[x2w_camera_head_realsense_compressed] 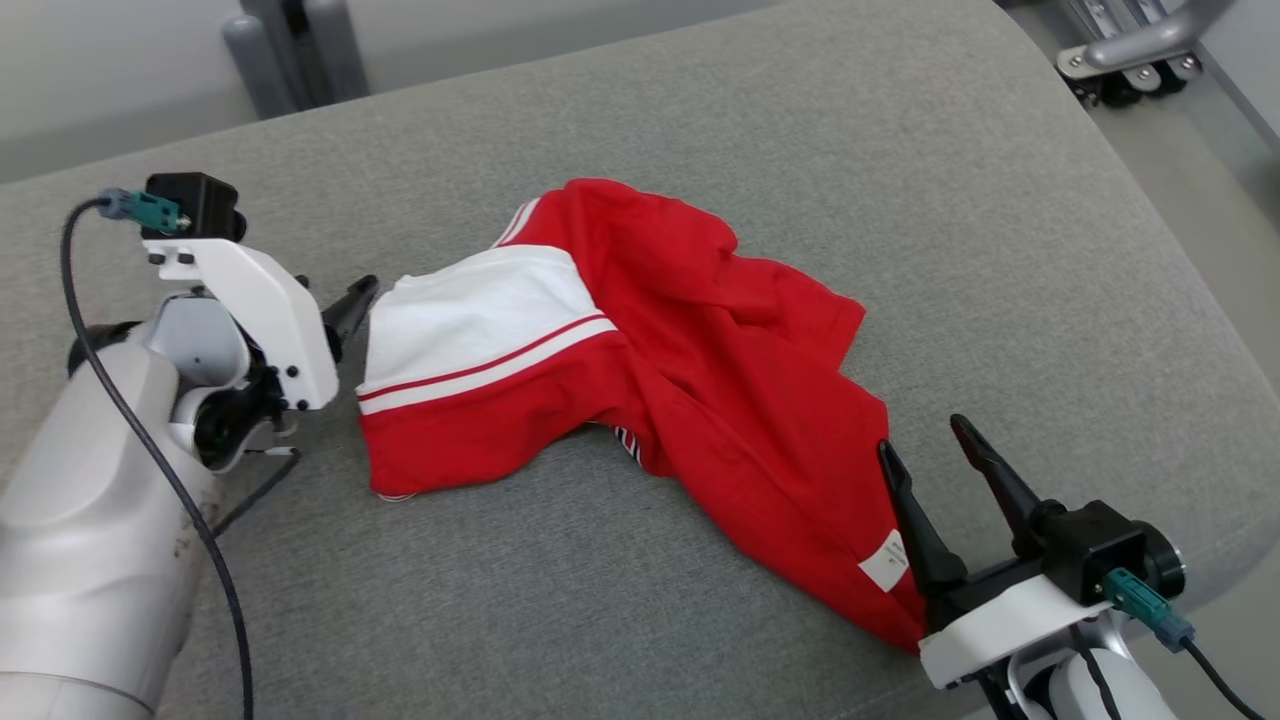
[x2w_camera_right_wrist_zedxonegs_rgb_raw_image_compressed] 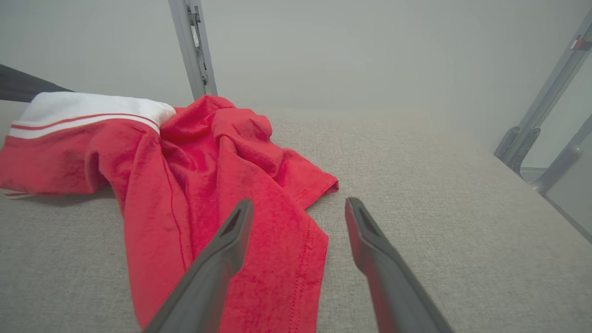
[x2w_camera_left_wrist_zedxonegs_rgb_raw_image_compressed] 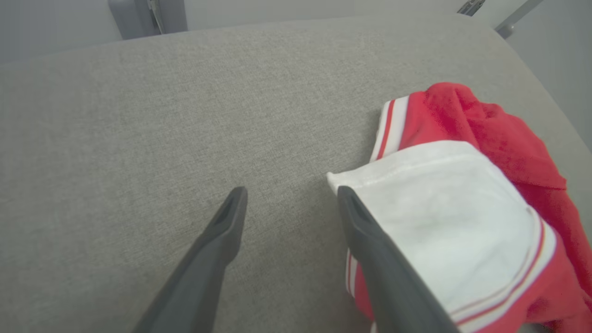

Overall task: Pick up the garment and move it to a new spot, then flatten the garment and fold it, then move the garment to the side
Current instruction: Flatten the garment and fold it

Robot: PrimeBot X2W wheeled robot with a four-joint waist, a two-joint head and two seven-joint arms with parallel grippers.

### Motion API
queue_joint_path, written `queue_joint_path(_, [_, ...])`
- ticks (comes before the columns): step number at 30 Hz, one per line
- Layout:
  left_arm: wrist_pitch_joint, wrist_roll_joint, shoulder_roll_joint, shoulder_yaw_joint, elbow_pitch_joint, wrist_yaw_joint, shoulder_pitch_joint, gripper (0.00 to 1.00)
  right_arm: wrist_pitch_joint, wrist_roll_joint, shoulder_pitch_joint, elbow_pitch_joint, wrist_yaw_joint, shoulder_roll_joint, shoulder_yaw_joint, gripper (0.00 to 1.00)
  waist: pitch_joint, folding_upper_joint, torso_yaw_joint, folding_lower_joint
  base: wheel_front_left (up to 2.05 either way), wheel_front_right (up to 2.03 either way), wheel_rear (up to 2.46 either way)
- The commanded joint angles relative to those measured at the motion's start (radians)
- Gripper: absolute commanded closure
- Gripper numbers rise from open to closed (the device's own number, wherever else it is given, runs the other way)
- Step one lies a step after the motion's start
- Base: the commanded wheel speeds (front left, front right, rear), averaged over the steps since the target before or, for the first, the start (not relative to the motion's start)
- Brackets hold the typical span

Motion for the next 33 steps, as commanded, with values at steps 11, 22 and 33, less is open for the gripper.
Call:
queue_joint_path(11, [0.094,-0.129,0.066,-0.072,0.006,-0.001,-0.063,0.00,-0.002,0.041,-0.014,0.007,-0.001,-0.009,0.034,0.00,0.024,0.0000,-0.039,0.0000,0.00,0.00,0.00])
queue_joint_path(22, [0.111,-0.227,0.041,-0.120,0.012,-0.001,-0.095,0.00,-0.002,0.036,-0.031,0.017,-0.001,-0.012,0.043,0.00,0.025,0.0000,-0.026,0.0000,0.00,0.00,0.00])
queue_joint_path(33, [0.157,-0.251,0.042,-0.229,0.014,-0.001,-0.105,0.00,-0.002,0.045,-0.027,0.018,-0.001,-0.011,0.055,0.00,0.035,0.0000,-0.040,0.0000,0.00,0.00,0.00])
